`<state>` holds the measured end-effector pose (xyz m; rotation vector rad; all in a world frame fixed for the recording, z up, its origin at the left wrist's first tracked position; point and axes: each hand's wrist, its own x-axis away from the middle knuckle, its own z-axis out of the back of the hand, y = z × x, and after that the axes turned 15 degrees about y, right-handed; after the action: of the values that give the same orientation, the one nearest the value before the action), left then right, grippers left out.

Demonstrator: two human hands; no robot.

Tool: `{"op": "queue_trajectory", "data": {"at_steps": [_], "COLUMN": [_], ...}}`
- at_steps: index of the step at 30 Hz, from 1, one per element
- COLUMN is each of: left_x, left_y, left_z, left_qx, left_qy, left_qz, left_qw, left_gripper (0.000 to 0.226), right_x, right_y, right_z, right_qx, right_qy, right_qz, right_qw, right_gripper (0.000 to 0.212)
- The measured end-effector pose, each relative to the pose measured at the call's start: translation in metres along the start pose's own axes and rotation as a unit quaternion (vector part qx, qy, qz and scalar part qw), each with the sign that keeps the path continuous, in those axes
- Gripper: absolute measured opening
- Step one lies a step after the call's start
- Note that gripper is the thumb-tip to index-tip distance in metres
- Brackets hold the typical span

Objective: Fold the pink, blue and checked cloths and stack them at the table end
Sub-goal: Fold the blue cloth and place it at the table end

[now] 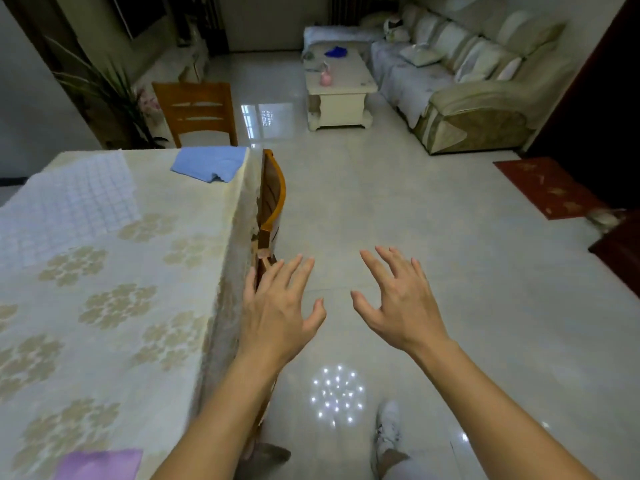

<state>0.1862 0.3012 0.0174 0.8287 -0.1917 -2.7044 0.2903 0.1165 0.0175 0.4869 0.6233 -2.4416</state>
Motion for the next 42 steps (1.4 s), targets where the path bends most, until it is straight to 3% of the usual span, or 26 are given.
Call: {"op": "queue_trajectory", "data": {"at_steps": [11,22,32,42], "left_x": [-0.102,-0.191,-0.246,-0.358], "left_y": [0.074,0.129,0.109,0.033], "left_z": [-0.097,-0.161,-0.21,-0.279], "left_qx": [-0.026,-0.053,-0.061,-0.06], "left_qy": [-0.025,-0.01,-0.005,0.018], "left_qz": [-0.023,0.017,0.03,0.073], "left_qw": [0.999,0.998,0.998,0.995], "left_gripper": [0.066,0.069,0.067,0.067], "right_x": [-0.088,-0.187,-0.256,-0.387], "right_y": [0.126,0.222,0.243,0.228], "right_z": [-0.022,-0.033,-0.081,-0.164], "right_qx": [0.001,-0.017,-0.033,-0.038], "right_qy": [-0.006,-0.007,-0.015,-0.036], "right_qz": [-0.025,-0.01,0.0,0.025], "right_qw": [1.0,1.0,0.999,0.998], "right_gripper": [0.074,0.074,0.073,0.073]}}
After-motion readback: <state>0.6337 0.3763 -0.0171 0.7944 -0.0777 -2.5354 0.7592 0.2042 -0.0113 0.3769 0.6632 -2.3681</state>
